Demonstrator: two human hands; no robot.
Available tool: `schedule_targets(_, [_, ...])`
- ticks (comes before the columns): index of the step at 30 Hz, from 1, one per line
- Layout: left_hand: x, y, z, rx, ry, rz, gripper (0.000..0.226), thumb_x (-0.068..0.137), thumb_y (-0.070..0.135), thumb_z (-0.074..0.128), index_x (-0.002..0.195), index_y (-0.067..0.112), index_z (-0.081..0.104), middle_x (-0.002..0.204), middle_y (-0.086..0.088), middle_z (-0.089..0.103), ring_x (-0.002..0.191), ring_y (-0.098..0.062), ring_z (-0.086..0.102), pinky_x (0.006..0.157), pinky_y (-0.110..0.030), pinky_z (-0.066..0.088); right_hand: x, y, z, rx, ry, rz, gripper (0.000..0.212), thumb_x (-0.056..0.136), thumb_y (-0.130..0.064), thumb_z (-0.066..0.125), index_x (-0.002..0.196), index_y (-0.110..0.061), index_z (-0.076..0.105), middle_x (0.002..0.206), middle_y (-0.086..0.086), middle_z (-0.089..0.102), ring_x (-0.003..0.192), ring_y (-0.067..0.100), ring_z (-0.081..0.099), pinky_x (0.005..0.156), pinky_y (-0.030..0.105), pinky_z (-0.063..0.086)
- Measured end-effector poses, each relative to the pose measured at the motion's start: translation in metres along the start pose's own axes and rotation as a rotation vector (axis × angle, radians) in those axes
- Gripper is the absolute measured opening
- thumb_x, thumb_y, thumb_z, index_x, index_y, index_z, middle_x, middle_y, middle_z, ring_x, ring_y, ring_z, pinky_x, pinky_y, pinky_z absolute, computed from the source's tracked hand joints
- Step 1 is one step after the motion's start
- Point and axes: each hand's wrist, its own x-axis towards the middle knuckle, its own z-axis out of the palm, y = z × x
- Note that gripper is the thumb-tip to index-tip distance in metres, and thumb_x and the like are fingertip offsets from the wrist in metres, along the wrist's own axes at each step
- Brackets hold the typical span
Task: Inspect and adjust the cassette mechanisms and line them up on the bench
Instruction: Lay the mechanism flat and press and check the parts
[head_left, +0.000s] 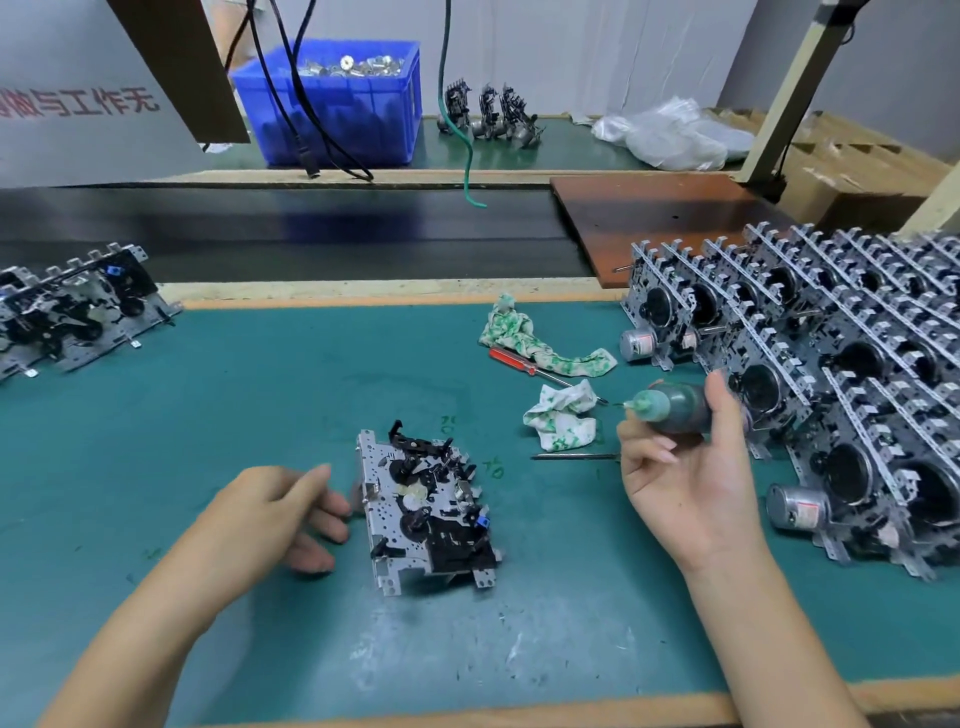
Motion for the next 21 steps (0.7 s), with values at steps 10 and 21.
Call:
schedule_targets(10, [-0.012, 0.009, 0.044, -0.675, -0.303, -0.141, 0.052, 0.073, 0.057, 0.049, 0.097, 0.019, 0.076, 0.102, -0.009, 0.073, 0.092, -0.024, 0.071, 0.066, -0.031, 0.059, -0.001, 0.014, 0.002, -0.122, 0.114, 0.099, 0.028, 0.070, -0.039, 0.066, 0.067, -0.012, 0.061, 0.062, 0.000, 0.058, 0.044, 0.005, 0.039, 0.032, 0.012, 0.030])
schedule_targets(21, [0.000, 0.006, 0.055, -1.337, -0.579, -0.283, 0.027, 0.071, 0.015, 0.049, 0.076, 0.002, 0.073, 0.116, -0.016, 0.065, 0.094, -0.031, 0.067, 0.089, -0.047, 0.052, -0.003, 0.035, 0.002, -0.061, 0.083, 0.202, 0.028, 0.067, -0.037, 0.069, 0.069, -0.011, 0.060, 0.063, 0.002, 0.056, 0.044, 0.006, 0.036, 0.031, 0.014, 0.032])
